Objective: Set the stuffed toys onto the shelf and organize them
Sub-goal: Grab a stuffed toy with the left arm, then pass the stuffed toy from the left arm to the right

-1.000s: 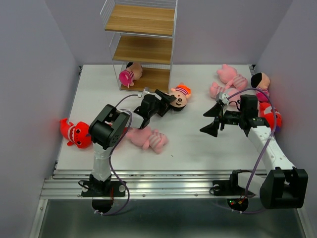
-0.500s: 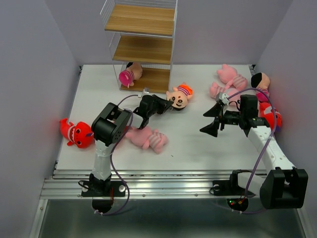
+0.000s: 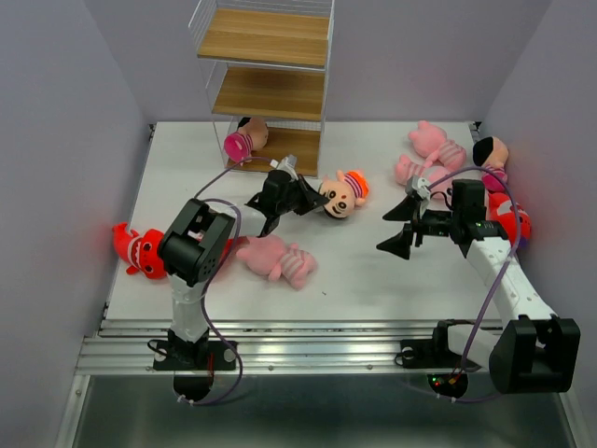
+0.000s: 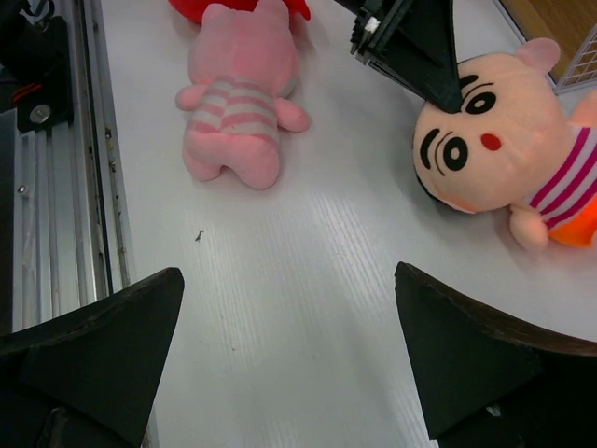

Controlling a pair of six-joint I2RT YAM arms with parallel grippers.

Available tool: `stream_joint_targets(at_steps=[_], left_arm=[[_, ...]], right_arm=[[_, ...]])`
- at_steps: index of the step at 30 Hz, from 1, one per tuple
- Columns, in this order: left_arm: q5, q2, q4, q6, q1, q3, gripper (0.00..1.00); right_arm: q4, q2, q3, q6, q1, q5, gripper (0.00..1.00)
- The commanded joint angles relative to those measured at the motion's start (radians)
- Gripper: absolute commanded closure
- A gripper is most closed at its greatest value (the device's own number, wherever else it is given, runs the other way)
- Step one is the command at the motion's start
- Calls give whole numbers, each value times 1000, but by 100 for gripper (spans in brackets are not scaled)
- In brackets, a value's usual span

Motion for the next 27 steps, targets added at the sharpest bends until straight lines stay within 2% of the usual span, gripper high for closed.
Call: stream_joint_targets(at_steps=[1,4,11,16,23,27], left_arm=[[47,-162,-247,359,-42,44,100],[13,-253,-457,593,-88,50,100],[-96,-330,-736,871,-256,139,100],[-119,-347,-798,973,-318,177,100],[-25,-423,-807,1066,-330,185,100],[28,-466,-812,1109,-333,173,100]], right_arm=[[-25,-29,32,-77,9,11,0],[-37,-27,31,-105,18,13,0],[-73,-24,26,-178,56,11,0],[-60,-27,8,-201,67,42,0],[-44,-32,-14,-255,77,82,0],[-27,-61,-55,-307,77,44,0]])
